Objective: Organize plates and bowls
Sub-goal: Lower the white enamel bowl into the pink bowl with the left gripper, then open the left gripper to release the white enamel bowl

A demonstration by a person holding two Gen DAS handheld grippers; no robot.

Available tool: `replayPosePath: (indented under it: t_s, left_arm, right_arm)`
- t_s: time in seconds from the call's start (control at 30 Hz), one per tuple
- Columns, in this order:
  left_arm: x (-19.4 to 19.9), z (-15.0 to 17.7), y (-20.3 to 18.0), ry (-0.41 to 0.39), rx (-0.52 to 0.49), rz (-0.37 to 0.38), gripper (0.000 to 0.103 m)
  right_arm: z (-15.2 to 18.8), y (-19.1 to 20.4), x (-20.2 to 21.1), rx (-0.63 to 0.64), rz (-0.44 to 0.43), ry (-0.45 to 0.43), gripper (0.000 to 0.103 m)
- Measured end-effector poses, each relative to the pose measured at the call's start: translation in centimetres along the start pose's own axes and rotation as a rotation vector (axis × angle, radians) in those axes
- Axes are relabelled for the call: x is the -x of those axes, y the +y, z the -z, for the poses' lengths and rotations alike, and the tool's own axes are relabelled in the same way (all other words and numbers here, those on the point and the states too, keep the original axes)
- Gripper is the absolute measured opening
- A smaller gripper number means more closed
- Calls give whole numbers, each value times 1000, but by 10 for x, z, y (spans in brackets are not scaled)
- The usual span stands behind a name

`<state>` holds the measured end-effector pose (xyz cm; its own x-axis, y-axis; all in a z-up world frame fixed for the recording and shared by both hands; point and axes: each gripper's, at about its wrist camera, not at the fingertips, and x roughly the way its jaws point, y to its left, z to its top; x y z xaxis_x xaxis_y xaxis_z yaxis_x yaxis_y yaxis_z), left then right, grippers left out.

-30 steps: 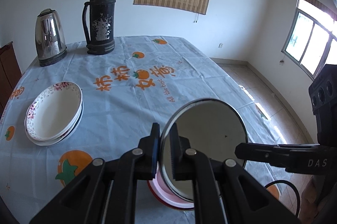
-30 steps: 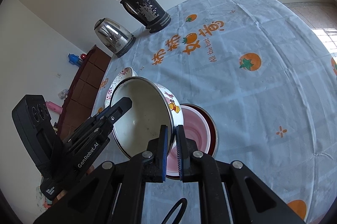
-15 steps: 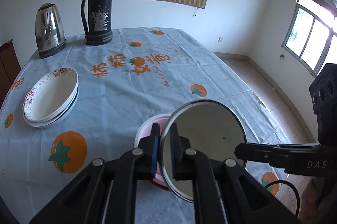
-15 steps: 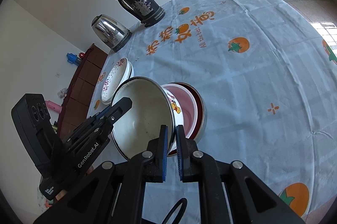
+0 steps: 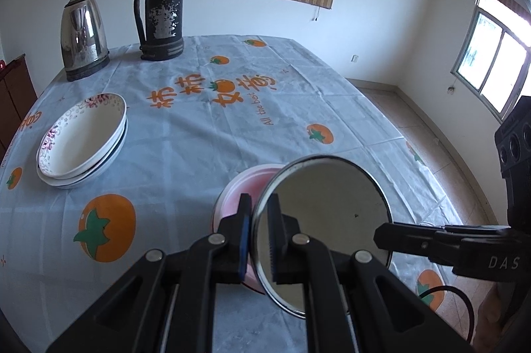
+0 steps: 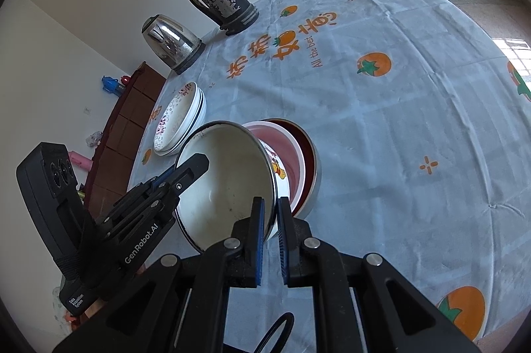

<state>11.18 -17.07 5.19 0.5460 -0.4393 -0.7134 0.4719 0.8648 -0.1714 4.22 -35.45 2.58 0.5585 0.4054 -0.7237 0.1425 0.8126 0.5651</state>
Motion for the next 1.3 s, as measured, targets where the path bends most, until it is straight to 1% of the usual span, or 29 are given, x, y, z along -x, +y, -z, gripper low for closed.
replayPosePath:
  t_s: [0.4, 0.83, 0.93, 1.07, 1.17, 1.3]
  left_arm:
    - [-23, 2, 7, 52, 33, 0, 6]
    - [-27, 1, 6, 51, 33, -9, 6]
    - [-25, 2, 2, 36, 14, -37, 6]
    - [-23, 3, -8, -3, -37, -121, 8]
    - [-25, 4, -8, -6, -34, -127, 8]
    - [-25, 3, -6, -5, -31, -133, 8]
  right_arm:
    - [-8, -2, -14, 17, 32, 17, 9]
    - [-15, -3, -24, 15, 56, 39, 9]
    - [-16, -2, -25, 19, 64, 40, 9]
    - [-16, -1, -27, 26, 62, 48, 9]
    - [-15, -2, -32, 29, 77, 56, 9]
    - [-15, -4, -35, 25, 67, 59, 9]
